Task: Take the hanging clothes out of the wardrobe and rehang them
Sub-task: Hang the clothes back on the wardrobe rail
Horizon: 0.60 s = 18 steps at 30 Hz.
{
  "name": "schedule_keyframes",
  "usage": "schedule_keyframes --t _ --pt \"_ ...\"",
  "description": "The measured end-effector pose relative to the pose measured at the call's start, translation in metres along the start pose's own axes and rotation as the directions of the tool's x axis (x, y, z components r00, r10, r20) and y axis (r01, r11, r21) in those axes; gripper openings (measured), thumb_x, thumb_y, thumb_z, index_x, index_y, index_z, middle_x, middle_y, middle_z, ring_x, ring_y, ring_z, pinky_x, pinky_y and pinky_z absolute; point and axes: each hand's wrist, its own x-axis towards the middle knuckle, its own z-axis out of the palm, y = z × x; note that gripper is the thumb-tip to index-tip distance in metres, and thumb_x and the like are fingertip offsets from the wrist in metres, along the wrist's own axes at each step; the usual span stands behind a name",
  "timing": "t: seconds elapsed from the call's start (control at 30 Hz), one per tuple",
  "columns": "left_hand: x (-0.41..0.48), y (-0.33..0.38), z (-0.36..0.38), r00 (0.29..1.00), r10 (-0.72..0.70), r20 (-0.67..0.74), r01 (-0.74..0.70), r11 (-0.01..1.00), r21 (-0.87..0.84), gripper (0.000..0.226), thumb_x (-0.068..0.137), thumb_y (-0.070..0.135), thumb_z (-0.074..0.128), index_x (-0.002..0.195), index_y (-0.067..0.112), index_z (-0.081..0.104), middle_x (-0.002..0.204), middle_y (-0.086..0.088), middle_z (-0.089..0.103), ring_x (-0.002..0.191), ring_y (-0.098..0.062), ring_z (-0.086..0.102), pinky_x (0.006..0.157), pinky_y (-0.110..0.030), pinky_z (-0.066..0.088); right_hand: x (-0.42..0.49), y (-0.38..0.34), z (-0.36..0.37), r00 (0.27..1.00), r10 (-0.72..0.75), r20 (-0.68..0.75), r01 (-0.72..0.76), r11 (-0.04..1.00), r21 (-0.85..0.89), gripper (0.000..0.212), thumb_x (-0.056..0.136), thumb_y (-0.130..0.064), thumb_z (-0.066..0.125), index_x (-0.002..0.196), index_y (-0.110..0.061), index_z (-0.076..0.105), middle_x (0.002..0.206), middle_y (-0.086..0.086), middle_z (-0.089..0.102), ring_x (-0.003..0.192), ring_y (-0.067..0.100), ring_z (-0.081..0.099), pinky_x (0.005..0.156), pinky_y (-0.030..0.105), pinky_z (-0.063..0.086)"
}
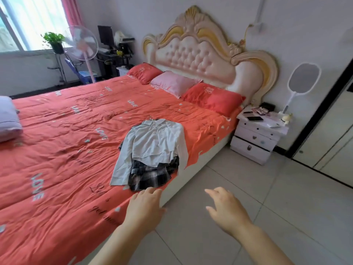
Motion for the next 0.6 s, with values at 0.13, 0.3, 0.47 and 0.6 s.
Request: schedule_keyframes --t 0.13,0.3,0.47,0.6 --pt "0.04 -0.01 -0.004 0.996 -0.09 0.015 0.09 0.996 -0.021 0.048 0.091 0.043 0.049 0.135 0.027 0.037 0.133 0.006 0.043 0.126 -0.017 0.04 0.101 -0.03 0.029 0.061 0.0 -0.005 0.997 -0.068 0.033 0.067 0.998 0.018 0.05 0.095 -0.032 0.046 0.143 -0.025 0.032 0.132 -0.003 0.042 0.123 0.016 0.039 0.099 0.025 0.036" --pt "0.111 -0.034 -0.005 0.987 -0.16 0.03 0.162 0.984 -0.069 0.05 0.09 0.042 0.049 0.136 0.025 0.039 0.135 0.005 0.043 0.125 -0.018 0.041 0.102 -0.031 0.032 0.149 -0.003 -0.001 0.989 -0.117 0.09 0.117 0.993 0.005 0.05 0.095 -0.032 0.045 0.143 -0.025 0.031 0.133 -0.004 0.041 0.125 0.016 0.037 0.102 0.026 0.033" --pt "0.206 -0.077 -0.014 0.983 -0.178 0.039 0.181 0.975 -0.127 0.048 0.089 0.041 0.05 0.134 0.024 0.04 0.135 0.005 0.043 0.124 -0.018 0.041 0.1 -0.03 0.031 0.259 -0.017 0.002 0.985 -0.127 0.112 0.129 0.992 -0.007 0.05 0.095 -0.031 0.047 0.143 -0.025 0.032 0.133 -0.004 0.041 0.125 0.016 0.037 0.104 0.026 0.032" --pt "0.276 -0.111 -0.029 0.982 -0.186 0.044 0.19 0.975 -0.114 0.046 0.092 0.039 0.05 0.134 0.023 0.04 0.137 0.003 0.043 0.127 -0.021 0.039 0.102 -0.032 0.03 0.341 -0.033 -0.004 0.98 -0.126 0.154 0.133 0.99 -0.041 0.049 0.094 -0.029 0.049 0.141 -0.024 0.036 0.13 0.0 0.044 0.123 0.019 0.04 0.105 0.028 0.032"
